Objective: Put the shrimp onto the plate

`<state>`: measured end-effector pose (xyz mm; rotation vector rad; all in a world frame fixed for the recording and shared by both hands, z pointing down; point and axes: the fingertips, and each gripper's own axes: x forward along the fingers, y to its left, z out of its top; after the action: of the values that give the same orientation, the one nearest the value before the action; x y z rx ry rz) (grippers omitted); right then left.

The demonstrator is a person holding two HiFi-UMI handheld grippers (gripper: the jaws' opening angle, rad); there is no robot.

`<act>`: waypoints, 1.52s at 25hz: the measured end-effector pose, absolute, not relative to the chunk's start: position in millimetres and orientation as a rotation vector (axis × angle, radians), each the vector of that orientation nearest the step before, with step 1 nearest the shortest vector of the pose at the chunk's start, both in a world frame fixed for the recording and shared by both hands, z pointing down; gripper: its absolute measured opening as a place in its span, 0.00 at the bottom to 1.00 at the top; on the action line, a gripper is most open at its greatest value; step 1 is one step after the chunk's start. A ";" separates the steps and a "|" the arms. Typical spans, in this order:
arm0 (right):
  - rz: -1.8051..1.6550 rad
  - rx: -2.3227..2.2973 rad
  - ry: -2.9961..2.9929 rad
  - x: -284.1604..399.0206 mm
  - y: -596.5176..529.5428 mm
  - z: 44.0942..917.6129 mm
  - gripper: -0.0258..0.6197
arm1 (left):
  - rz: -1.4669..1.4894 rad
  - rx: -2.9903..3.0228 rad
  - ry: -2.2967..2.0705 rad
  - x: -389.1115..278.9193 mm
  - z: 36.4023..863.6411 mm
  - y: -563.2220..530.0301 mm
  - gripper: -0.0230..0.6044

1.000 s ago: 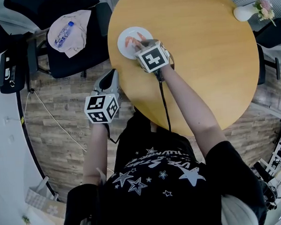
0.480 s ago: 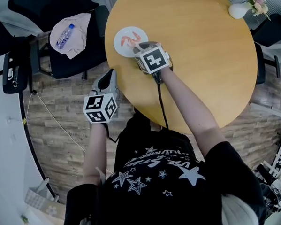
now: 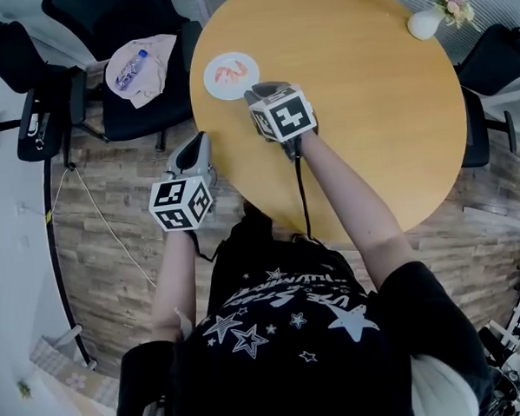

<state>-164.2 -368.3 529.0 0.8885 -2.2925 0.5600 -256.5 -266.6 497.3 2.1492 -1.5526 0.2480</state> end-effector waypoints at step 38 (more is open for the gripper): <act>0.520 0.957 -2.453 57.2 -146.0 457.3 0.04 | 0.159 2.243 -1.681 -74.9 424.6 -57.6 0.04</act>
<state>57.2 -146.0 457.3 0.9573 -2.4534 0.5198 -74.9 -57.6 424.6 2.2431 -1.6814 0.1591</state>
